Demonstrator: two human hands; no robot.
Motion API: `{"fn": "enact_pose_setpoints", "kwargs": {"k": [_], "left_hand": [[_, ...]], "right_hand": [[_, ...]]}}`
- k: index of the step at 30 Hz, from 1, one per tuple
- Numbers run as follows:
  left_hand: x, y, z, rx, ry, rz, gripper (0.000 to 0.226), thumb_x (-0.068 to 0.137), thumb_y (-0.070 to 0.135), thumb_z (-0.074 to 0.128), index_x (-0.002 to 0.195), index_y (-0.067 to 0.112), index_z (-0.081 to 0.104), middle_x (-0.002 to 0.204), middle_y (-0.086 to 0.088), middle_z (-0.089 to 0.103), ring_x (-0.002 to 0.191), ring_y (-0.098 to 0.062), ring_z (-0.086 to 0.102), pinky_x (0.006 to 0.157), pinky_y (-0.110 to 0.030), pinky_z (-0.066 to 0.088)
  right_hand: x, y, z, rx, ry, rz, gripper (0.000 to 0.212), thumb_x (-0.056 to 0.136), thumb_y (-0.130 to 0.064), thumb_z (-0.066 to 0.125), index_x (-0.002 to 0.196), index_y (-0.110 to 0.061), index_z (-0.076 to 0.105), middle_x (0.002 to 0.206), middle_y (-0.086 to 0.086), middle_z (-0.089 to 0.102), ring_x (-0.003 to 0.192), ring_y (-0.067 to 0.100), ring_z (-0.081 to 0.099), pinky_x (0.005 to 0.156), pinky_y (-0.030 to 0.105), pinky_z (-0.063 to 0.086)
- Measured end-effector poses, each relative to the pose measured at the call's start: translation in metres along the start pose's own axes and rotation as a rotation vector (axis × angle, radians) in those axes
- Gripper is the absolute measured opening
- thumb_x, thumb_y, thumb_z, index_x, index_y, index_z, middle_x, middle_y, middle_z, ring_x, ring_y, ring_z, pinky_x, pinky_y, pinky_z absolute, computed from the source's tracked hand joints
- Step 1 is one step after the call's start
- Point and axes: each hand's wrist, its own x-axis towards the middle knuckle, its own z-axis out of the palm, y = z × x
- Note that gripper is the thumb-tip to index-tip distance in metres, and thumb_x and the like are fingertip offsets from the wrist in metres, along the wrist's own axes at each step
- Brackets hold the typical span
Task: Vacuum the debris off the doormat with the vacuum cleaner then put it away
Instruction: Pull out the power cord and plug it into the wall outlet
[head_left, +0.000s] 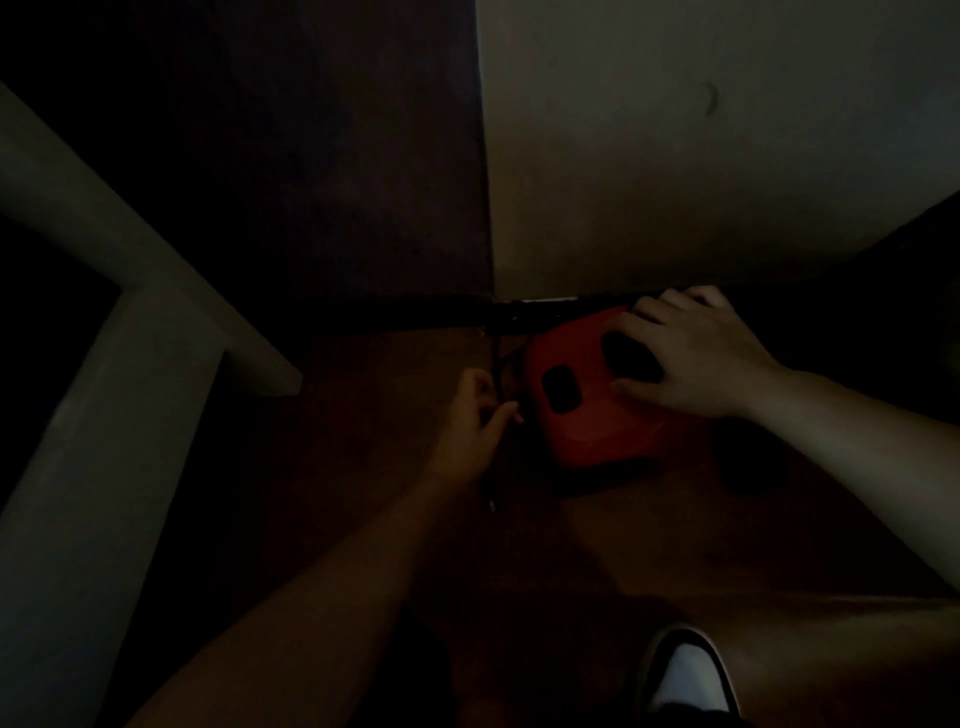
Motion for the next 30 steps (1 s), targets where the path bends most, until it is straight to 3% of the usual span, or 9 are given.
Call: {"fn": "enact_pose_setpoints", "kwargs": {"k": [2, 4, 8, 12, 17, 21, 25, 27, 30], "left_hand": [[-0.002, 0.000, -0.007, 0.094, 0.071, 0.043, 0.047, 0.091, 0.016, 0.069, 0.130, 0.019, 0.043, 0.100, 0.012, 0.060, 0.085, 0.000, 0.060, 0.076, -0.021, 0.051], [0.002, -0.004, -0.007, 0.318, 0.116, 0.135, 0.052, 0.086, 0.013, 0.073, 0.132, 0.020, 0.049, 0.114, 0.001, 0.056, 0.096, -0.012, 0.059, 0.082, -0.029, 0.054], [0.005, -0.003, -0.011, 0.648, 0.074, 0.292, 0.023, 0.082, 0.029, 0.070, 0.102, 0.037, 0.062, 0.123, -0.003, 0.053, 0.114, -0.027, 0.052, 0.095, -0.052, 0.050], [-0.003, -0.003, -0.019, 0.863, -0.049, 0.558, 0.022, 0.081, 0.022, 0.074, 0.102, 0.013, 0.072, 0.144, -0.019, 0.046, 0.133, -0.039, 0.040, 0.100, -0.054, 0.040], [-0.002, 0.004, -0.026, 0.995, -0.105, 0.459, 0.046, 0.086, 0.041, 0.067, 0.129, 0.026, 0.059, 0.157, -0.012, 0.025, 0.145, -0.030, 0.022, 0.109, -0.052, 0.030], [-0.004, 0.005, -0.027, 0.812, -0.056, 0.425, 0.039, 0.091, 0.030, 0.066, 0.129, 0.025, 0.059, 0.139, -0.006, 0.046, 0.124, -0.022, 0.048, 0.093, -0.039, 0.045], [-0.004, 0.006, -0.020, 0.287, -0.051, 0.088, 0.046, 0.090, 0.012, 0.067, 0.127, 0.027, 0.043, 0.106, 0.014, 0.061, 0.102, -0.008, 0.063, 0.081, -0.025, 0.050], [-0.002, 0.004, -0.016, 0.130, 0.009, -0.056, 0.055, 0.087, 0.016, 0.073, 0.128, 0.026, 0.038, 0.103, 0.011, 0.063, 0.098, -0.006, 0.063, 0.076, -0.022, 0.049], [0.001, -0.006, -0.012, 0.192, -0.081, -0.092, 0.043, 0.085, 0.024, 0.076, 0.124, 0.019, 0.056, 0.103, 0.012, 0.061, 0.095, -0.003, 0.059, 0.070, -0.010, 0.045]], "right_hand": [[0.000, 0.000, 0.000, -0.001, 0.015, -0.008, 0.065, 0.081, -0.072, 0.044, 0.130, -0.030, 0.051, 0.112, 0.000, 0.060, 0.105, 0.026, 0.057, 0.097, 0.045, 0.035], [0.000, 0.000, 0.001, 0.002, 0.007, -0.006, 0.064, 0.081, -0.069, 0.052, 0.132, -0.029, 0.051, 0.114, 0.000, 0.060, 0.108, 0.027, 0.056, 0.098, 0.044, 0.033], [0.001, 0.001, 0.001, -0.014, -0.006, 0.012, 0.075, 0.079, -0.074, 0.037, 0.133, -0.025, 0.054, 0.116, 0.003, 0.060, 0.109, 0.028, 0.056, 0.097, 0.043, 0.032], [0.002, 0.002, 0.003, -0.013, 0.005, 0.010, 0.077, 0.076, -0.074, 0.035, 0.130, -0.024, 0.056, 0.113, 0.004, 0.061, 0.106, 0.029, 0.057, 0.095, 0.043, 0.034], [0.003, 0.002, 0.004, -0.029, 0.009, 0.002, 0.074, 0.077, -0.073, 0.038, 0.128, -0.023, 0.057, 0.113, 0.005, 0.062, 0.106, 0.030, 0.058, 0.095, 0.044, 0.036], [0.002, 0.003, 0.006, -0.030, 0.039, -0.016, 0.067, 0.077, -0.069, 0.044, 0.126, -0.025, 0.054, 0.110, 0.005, 0.061, 0.104, 0.030, 0.058, 0.094, 0.044, 0.038], [0.002, 0.002, 0.007, -0.015, 0.054, -0.018, 0.069, 0.077, -0.070, 0.039, 0.126, -0.025, 0.052, 0.109, 0.004, 0.061, 0.103, 0.030, 0.058, 0.093, 0.044, 0.037], [0.002, 0.002, 0.007, -0.014, 0.053, -0.015, 0.068, 0.077, -0.070, 0.038, 0.126, -0.025, 0.051, 0.110, 0.005, 0.061, 0.103, 0.030, 0.057, 0.093, 0.044, 0.037], [0.002, 0.002, 0.007, -0.019, 0.054, -0.005, 0.069, 0.076, -0.068, 0.039, 0.127, -0.024, 0.055, 0.109, 0.005, 0.061, 0.102, 0.030, 0.058, 0.093, 0.044, 0.037]]}}
